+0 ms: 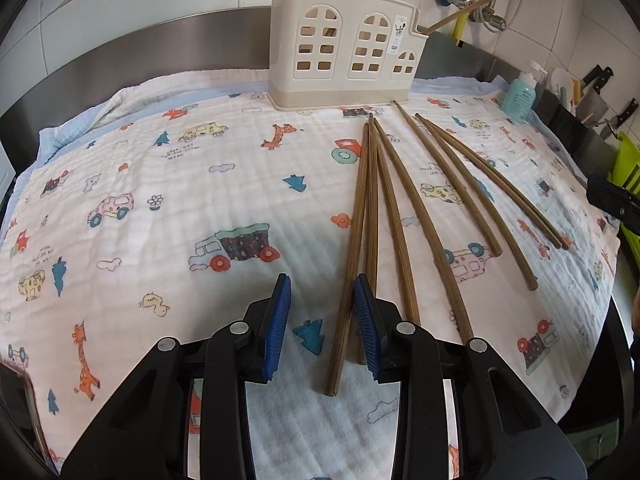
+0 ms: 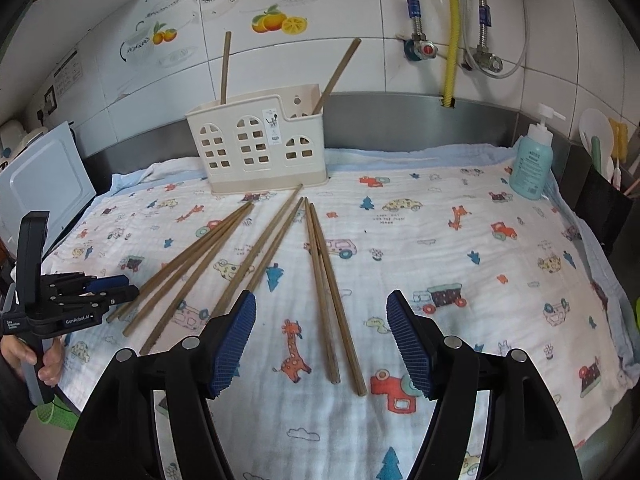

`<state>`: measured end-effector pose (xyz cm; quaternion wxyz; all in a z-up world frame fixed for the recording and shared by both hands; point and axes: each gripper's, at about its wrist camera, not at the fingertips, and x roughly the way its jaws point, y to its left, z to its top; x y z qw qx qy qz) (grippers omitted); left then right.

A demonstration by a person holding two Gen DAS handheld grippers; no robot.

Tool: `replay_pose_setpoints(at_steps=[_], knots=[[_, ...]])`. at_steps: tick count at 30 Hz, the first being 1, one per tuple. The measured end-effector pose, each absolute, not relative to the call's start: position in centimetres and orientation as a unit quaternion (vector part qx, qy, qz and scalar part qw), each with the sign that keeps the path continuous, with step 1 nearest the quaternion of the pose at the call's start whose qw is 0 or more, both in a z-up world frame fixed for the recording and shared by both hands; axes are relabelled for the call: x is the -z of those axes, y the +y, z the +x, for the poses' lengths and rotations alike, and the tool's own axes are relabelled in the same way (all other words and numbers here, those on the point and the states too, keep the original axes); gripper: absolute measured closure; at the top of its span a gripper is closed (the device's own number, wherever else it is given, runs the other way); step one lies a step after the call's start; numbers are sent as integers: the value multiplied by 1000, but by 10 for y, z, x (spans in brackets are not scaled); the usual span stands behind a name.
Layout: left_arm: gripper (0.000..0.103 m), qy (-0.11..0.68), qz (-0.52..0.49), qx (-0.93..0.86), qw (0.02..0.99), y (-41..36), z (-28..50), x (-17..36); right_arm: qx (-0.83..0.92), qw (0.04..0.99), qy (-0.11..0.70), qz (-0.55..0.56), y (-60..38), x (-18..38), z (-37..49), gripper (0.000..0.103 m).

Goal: Organize utensils
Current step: 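Move both open grippers back down to the chopsticks on the cloth, then close the left gripper on a chopstick while the right gripper grasps another chopstick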

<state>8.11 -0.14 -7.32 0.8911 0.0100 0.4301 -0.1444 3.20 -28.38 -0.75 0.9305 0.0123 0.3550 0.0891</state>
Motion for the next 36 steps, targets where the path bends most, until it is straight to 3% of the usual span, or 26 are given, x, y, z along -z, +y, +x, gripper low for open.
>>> replay_pose_setpoints(at_steps=[8, 11, 14, 19, 24, 36], knots=[[70, 424, 31, 126, 896, -4, 85, 75, -83, 925, 371, 7, -285, 21, 31, 45], [71, 421, 37, 120, 898, -5, 85, 75, -84, 922, 377, 4, -283, 26, 31, 54], [78, 419, 48, 111, 900, -5, 85, 75, -84, 919, 386, 7, -284, 33, 32, 59], [89, 419, 33, 99, 902, 1, 86, 75, -81, 914, 397, 18, -290, 40, 35, 76], [89, 418, 29, 91, 904, 1, 86, 76, -76, 911, 406, 16, -294, 47, 42, 87], [88, 418, -7, 113, 901, 7, 79, 77, -86, 900, 427, -22, -289, 67, 59, 91]])
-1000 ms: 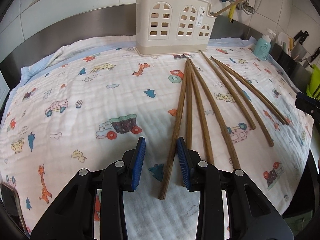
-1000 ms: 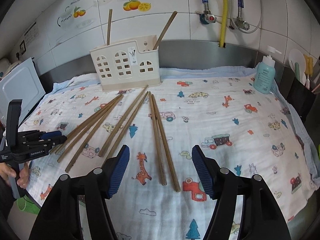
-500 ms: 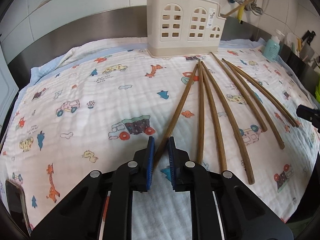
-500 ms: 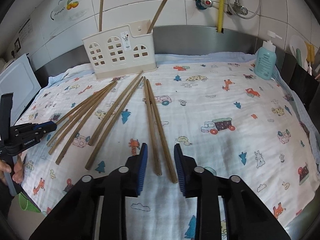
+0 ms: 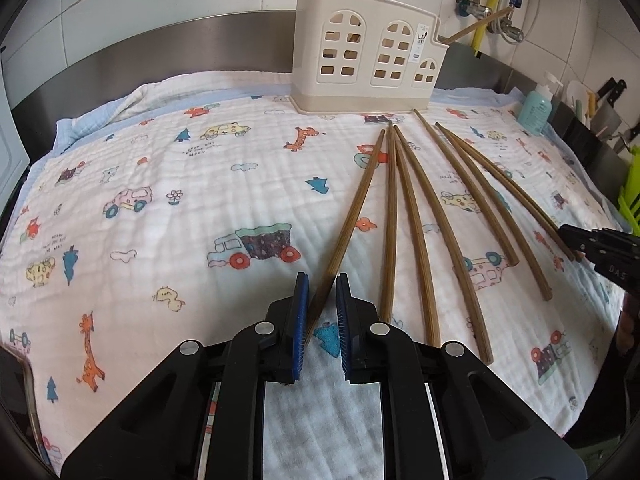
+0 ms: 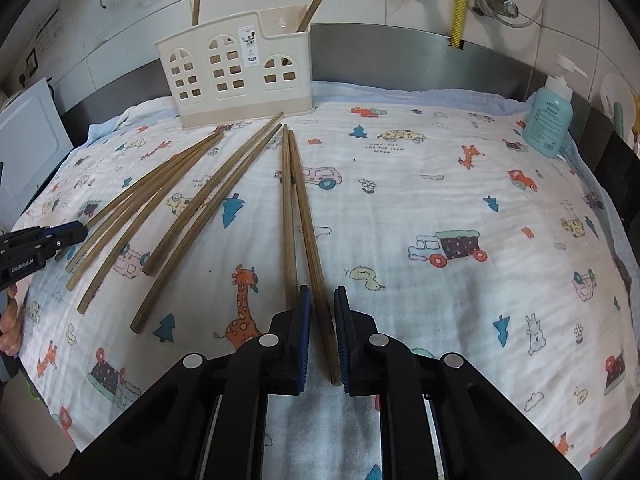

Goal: Organize utensils
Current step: 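Close the left gripper on a chopstick while the right gripper grasps another chopstick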

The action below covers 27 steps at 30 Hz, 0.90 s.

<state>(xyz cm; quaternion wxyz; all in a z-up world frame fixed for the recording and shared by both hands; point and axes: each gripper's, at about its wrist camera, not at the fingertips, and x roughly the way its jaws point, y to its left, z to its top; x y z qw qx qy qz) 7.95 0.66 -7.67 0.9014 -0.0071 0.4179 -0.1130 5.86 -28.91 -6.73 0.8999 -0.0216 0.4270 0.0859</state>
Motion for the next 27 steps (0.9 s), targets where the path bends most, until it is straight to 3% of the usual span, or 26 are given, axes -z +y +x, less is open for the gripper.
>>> replay_pose_setpoints(at_steps=[13, 27], knots=[[88, 420, -22, 146, 895, 8, 84, 78, -90, 903, 419, -36, -287, 69, 61, 90], [95, 414, -19, 139, 899, 5, 83, 68, -88, 917, 388, -31, -284, 47, 49, 96]])
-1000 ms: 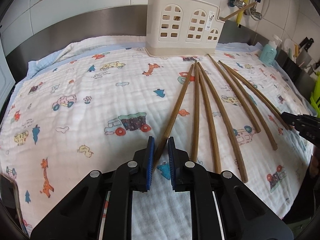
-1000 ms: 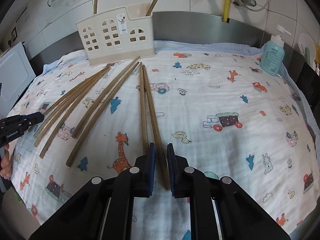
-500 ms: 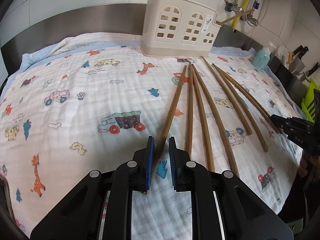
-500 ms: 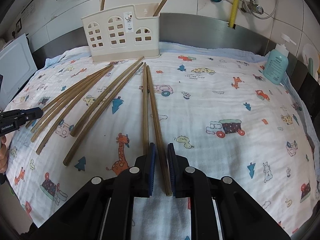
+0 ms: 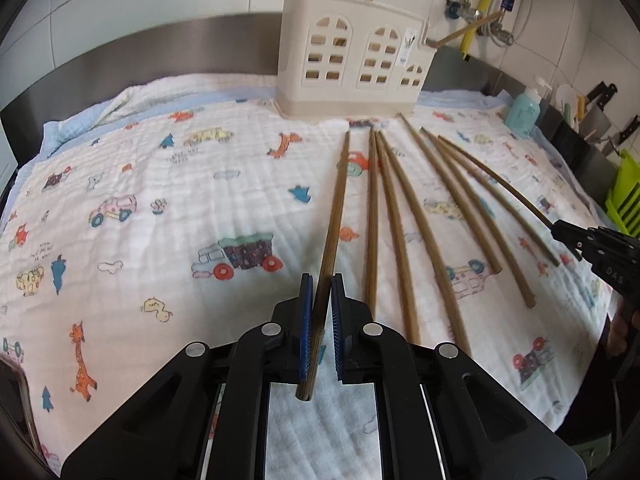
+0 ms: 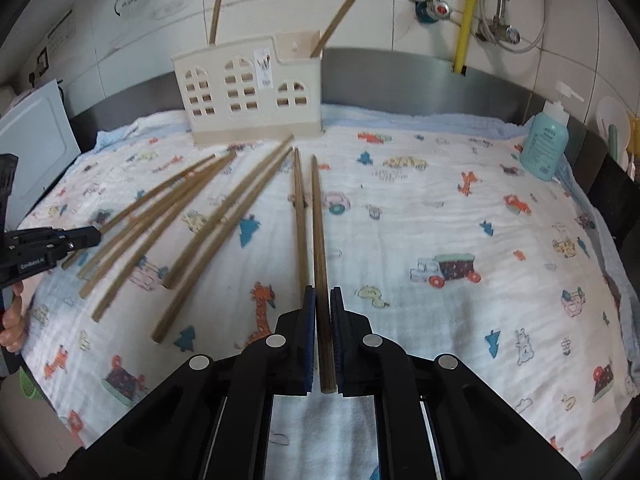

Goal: Organize utensils
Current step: 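Close the left gripper on a chopstick while the right gripper grasps another chopstick, then lift the left gripper's chopstick upright toward the holder while the right gripper carries its own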

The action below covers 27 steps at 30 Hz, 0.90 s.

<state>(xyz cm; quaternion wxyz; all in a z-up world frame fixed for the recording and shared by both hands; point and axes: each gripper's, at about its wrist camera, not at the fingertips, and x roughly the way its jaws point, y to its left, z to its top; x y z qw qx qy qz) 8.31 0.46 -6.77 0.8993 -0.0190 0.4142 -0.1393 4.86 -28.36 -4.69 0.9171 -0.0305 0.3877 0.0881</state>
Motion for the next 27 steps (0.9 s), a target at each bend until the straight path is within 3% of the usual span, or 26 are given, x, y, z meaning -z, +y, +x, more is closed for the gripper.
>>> replay_pose_setpoints(at_steps=[10, 18, 27], knots=[[97, 356, -42, 153, 921, 6, 76, 26, -103, 945, 311, -14, -279, -18, 38, 96], [98, 314, -52, 167, 933, 5, 81, -9, -120, 949, 293, 4, -282, -50, 59, 96], [95, 352, -34, 171, 920, 7, 83, 5, -126, 948, 292, 5, -279, -64, 72, 96]])
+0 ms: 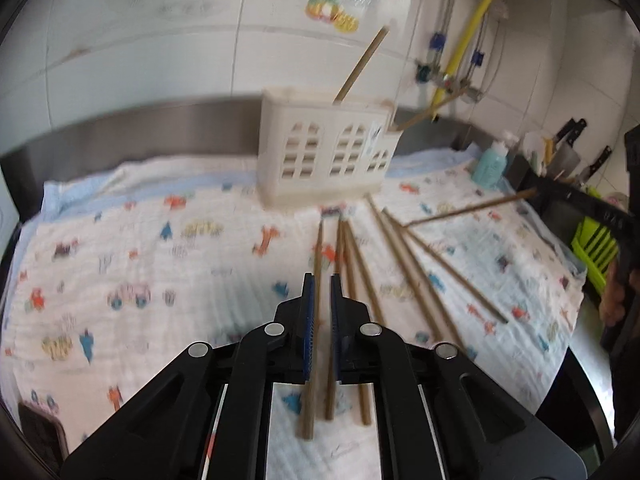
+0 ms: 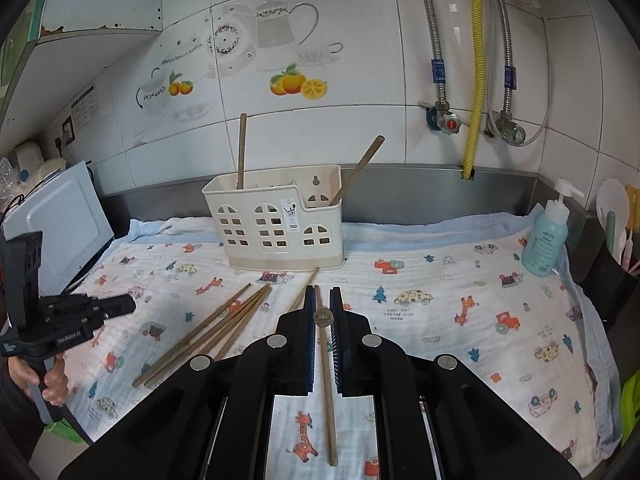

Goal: Organize utensils
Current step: 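Lift the left gripper's chopstick upright toward the holder while the right gripper carries its own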

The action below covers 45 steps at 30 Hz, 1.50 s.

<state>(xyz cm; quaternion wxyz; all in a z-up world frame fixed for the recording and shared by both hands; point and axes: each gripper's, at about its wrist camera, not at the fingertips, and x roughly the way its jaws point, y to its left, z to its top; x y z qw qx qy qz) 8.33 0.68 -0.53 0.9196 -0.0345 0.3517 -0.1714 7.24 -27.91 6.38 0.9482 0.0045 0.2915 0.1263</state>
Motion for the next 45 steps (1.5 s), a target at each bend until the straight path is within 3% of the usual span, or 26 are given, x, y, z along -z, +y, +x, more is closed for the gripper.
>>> replay_pose_setpoints(at_steps=[10, 14, 17, 25, 32, 45], knots=[[92, 419, -33, 176, 890, 8, 77, 60, -124, 950, 288, -5, -274, -65, 78, 96], [77, 423, -24, 166, 890, 5, 76, 68, -126, 950, 285, -11, -270, -67, 79, 96], [77, 425, -20, 165, 890, 4, 76, 73, -128, 950, 284, -14, -268, -68, 80, 96], [79, 424, -24, 164, 890, 5, 81, 77, -128, 950, 284, -16, -268, -67, 80, 96], [94, 427, 33, 128, 895, -9, 82, 77, -127, 951, 282, -15, -268, -69, 81, 96], [98, 377, -62, 154, 911, 11, 83, 32, -128, 952, 277, -13, -267, -73, 81, 96]])
